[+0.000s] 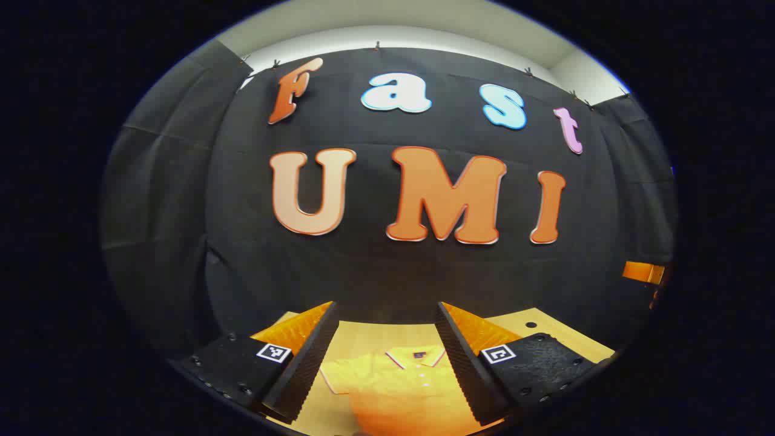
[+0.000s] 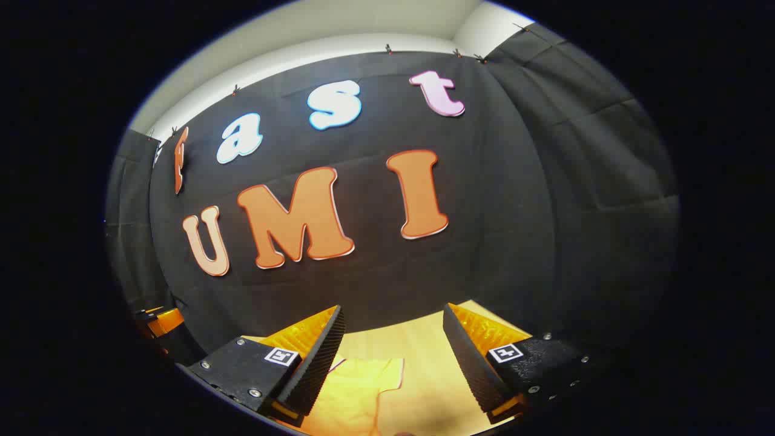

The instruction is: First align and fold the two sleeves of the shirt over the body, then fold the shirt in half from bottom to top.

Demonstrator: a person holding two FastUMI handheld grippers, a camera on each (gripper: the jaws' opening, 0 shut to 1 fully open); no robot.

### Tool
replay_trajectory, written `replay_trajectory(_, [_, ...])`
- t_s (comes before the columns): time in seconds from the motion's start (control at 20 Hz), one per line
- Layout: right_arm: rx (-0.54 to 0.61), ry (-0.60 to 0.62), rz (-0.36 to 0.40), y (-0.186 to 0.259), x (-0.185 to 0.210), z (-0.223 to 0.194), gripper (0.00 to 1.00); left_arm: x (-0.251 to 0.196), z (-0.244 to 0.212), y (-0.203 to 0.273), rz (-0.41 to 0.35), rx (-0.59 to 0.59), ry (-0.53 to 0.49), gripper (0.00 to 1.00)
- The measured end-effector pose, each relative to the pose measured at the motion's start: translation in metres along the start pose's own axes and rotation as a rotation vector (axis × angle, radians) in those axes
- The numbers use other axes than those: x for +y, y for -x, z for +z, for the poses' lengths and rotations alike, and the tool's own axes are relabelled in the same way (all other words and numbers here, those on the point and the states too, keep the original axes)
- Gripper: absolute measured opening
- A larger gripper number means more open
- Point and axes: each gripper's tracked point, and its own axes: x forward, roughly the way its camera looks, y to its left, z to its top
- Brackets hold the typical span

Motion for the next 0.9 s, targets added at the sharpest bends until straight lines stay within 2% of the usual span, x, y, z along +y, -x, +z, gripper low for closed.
replay_trajectory(0.2, [0.01,0.09,0.039,-0.003,0.042,-0.004,0.98,0.061,0.015,-0.001,0.072,-0.016,-0.015,0.98])
replay_trajectory(0.3, [0.013,0.145,0.036,-0.01,0.046,-0.006,0.98,0.077,0.016,-0.002,0.097,-0.007,-0.023,0.98])
replay_trajectory(0.5, [0.048,0.172,0.058,-0.032,0.059,-0.013,0.98,0.089,0.018,-0.015,0.142,0.003,-0.056,0.98])
replay_trajectory(0.9, [0.142,0.2,0.097,-0.084,0.046,-0.03,0.98,0.087,0.008,-0.052,0.201,0.023,-0.038,0.98])
